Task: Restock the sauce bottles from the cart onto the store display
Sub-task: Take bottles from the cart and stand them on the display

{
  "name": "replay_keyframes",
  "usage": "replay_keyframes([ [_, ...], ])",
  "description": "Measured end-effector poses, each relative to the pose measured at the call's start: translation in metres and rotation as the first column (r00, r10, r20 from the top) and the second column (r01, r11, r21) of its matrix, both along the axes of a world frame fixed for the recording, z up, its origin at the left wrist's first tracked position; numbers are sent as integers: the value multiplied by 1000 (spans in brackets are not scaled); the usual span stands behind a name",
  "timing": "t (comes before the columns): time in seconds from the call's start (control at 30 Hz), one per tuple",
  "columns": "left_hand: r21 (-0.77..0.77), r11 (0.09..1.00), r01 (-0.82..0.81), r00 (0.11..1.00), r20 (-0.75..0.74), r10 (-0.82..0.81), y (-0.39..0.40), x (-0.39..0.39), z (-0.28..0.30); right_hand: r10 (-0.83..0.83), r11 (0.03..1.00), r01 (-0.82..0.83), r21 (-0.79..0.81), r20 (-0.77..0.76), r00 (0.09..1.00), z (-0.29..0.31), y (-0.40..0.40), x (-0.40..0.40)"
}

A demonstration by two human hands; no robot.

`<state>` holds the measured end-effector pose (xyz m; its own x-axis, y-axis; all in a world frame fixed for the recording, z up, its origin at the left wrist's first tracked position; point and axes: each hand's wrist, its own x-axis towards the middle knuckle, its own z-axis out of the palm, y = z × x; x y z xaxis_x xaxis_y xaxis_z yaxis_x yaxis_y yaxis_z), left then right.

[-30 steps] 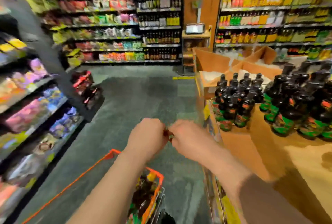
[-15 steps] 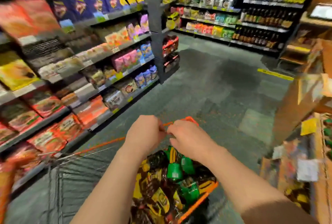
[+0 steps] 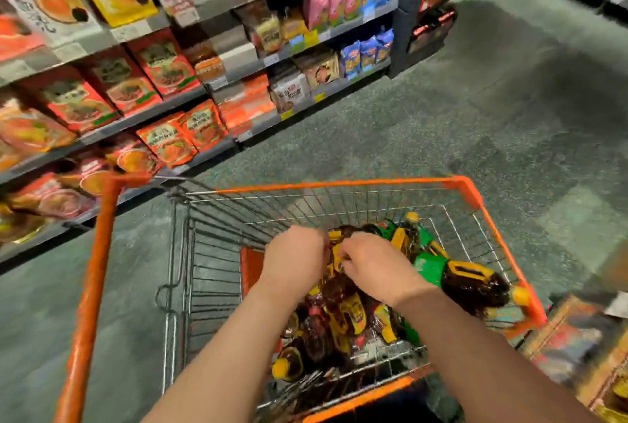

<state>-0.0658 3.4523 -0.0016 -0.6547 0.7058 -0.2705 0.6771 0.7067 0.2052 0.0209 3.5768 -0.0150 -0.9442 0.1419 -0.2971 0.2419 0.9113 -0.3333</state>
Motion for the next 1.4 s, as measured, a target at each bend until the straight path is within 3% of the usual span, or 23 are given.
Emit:
replay_keyframes([
  [0.17, -123, 992, 18, 999, 30, -14, -8, 13, -59, 77, 997, -75, -18, 218, 973, -65, 0, -10],
  [0.43, -302, 952, 49, 978, 207, 15, -23, 38, -152, 239, 969, -197, -148, 369, 898, -162, -11, 18],
  [0.57, -317, 943, 96, 959, 282, -2, -22, 56, -188, 274, 961, -229, -158, 403, 873, -198, -18, 35],
  [0.87, -484, 842, 238, 924, 379, -43, -6, 83, -254, 279, 959, -229, -165, 425, 861, -243, -19, 46],
  [1.17, -586, 785, 202, 933, 358, 26, -9, 94, -295, 334, 938, -245, -244, 455, 826, -275, -23, 51],
  [1.4, -698, 658, 283, 945, 321, -65, -1, 99, -301, 352, 933, -252, -257, 504, 789, -282, -17, 52],
])
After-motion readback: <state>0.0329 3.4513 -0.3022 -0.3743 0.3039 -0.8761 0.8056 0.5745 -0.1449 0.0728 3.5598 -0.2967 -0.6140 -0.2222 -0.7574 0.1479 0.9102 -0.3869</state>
